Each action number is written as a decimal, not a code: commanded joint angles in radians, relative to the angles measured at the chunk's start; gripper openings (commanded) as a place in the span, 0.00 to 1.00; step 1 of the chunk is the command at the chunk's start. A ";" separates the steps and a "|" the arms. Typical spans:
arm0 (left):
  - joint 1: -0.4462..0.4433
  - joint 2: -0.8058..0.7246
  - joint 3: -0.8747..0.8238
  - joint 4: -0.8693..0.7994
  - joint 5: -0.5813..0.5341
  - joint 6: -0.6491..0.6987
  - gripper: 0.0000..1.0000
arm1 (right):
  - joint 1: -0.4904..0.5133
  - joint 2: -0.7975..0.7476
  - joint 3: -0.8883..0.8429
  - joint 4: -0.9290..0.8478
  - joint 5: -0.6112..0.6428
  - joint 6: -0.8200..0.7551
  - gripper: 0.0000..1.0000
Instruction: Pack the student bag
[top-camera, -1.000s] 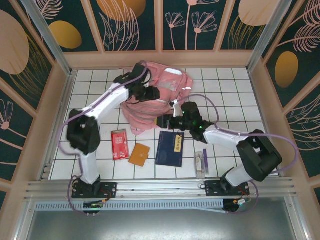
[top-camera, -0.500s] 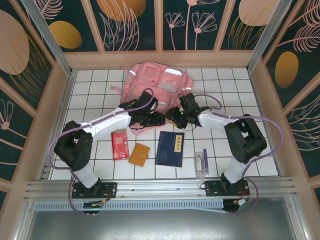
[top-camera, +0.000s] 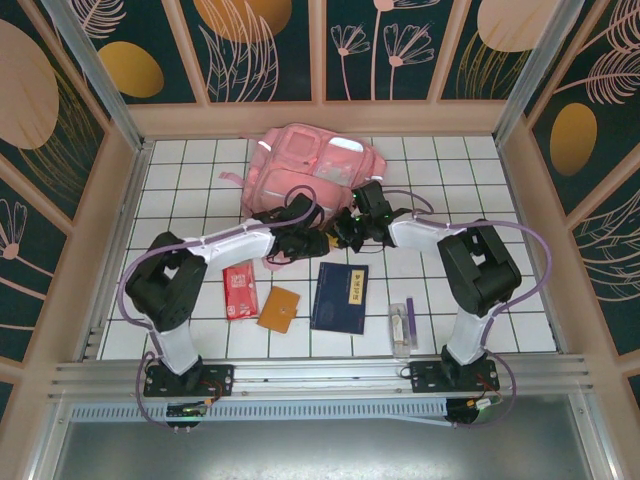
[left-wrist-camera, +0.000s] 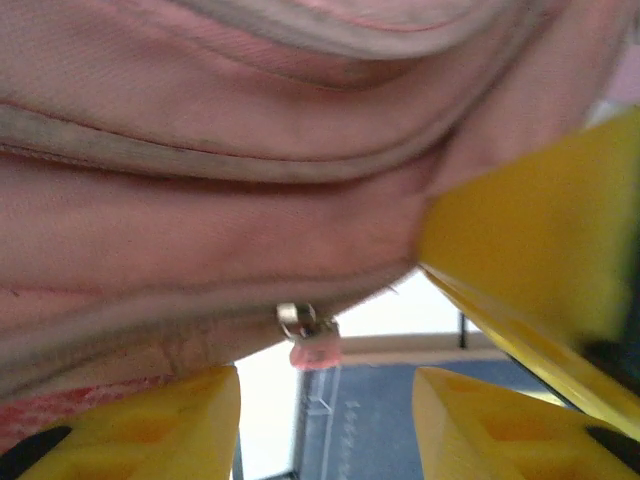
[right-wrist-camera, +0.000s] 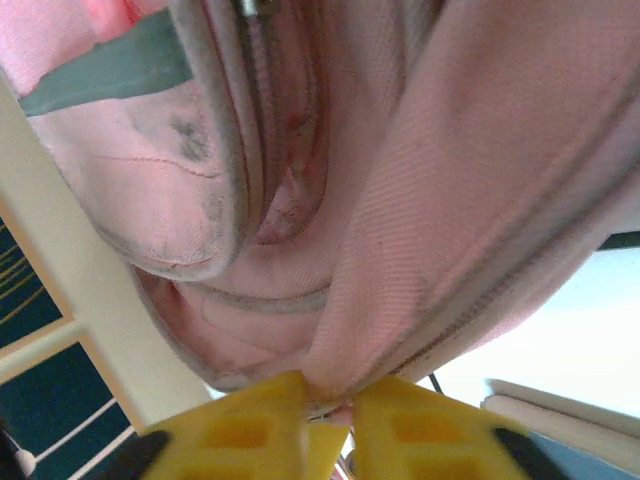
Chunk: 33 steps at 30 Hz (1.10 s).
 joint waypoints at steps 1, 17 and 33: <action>-0.001 0.026 0.008 0.021 -0.052 -0.045 0.48 | 0.010 -0.010 0.025 -0.006 -0.002 -0.010 0.11; 0.016 -0.139 0.010 -0.037 -0.071 0.116 0.00 | -0.032 -0.069 -0.027 -0.042 0.148 -0.154 0.00; -0.026 -0.162 -0.056 0.111 0.076 -0.008 0.47 | -0.045 -0.052 -0.053 0.074 -0.034 -0.085 0.02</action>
